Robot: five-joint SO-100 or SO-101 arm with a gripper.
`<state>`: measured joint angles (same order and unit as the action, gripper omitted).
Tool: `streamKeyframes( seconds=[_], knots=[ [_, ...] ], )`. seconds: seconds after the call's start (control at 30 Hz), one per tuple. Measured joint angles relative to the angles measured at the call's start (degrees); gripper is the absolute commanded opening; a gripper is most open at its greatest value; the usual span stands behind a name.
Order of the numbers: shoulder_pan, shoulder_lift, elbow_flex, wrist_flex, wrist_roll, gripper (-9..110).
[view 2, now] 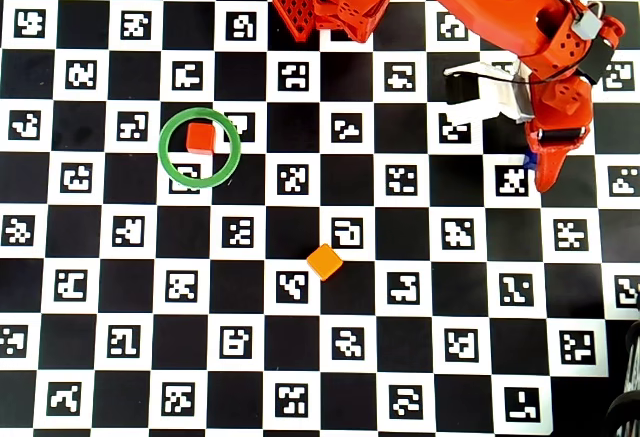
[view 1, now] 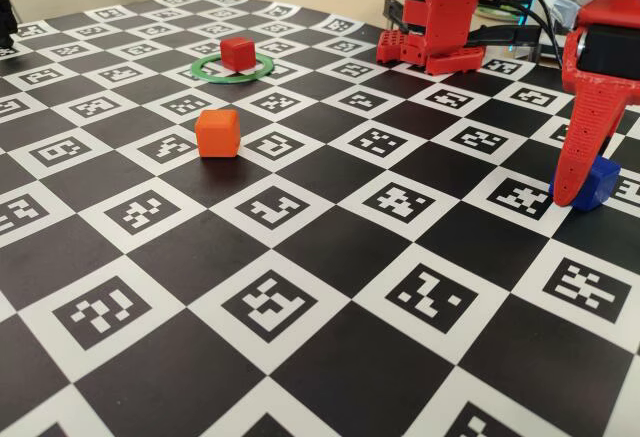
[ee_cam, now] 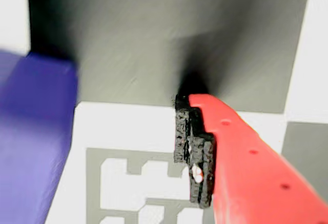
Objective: Grab the red cube then put it in the green circle then put the blue cube on top and finally the orange cube on top
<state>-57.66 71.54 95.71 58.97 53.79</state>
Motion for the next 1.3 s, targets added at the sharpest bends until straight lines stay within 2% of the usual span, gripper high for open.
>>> streamKeyframes(
  seconds=[0.53, 0.97, 1.3],
  knots=[
    [1.93, -2.02, -3.78, -0.26, 1.14, 47],
    [2.29, -2.02, -3.78, -2.72, 15.38, 44],
    [2.29, -1.93, -2.90, -4.66, 17.84, 42]
  ],
)
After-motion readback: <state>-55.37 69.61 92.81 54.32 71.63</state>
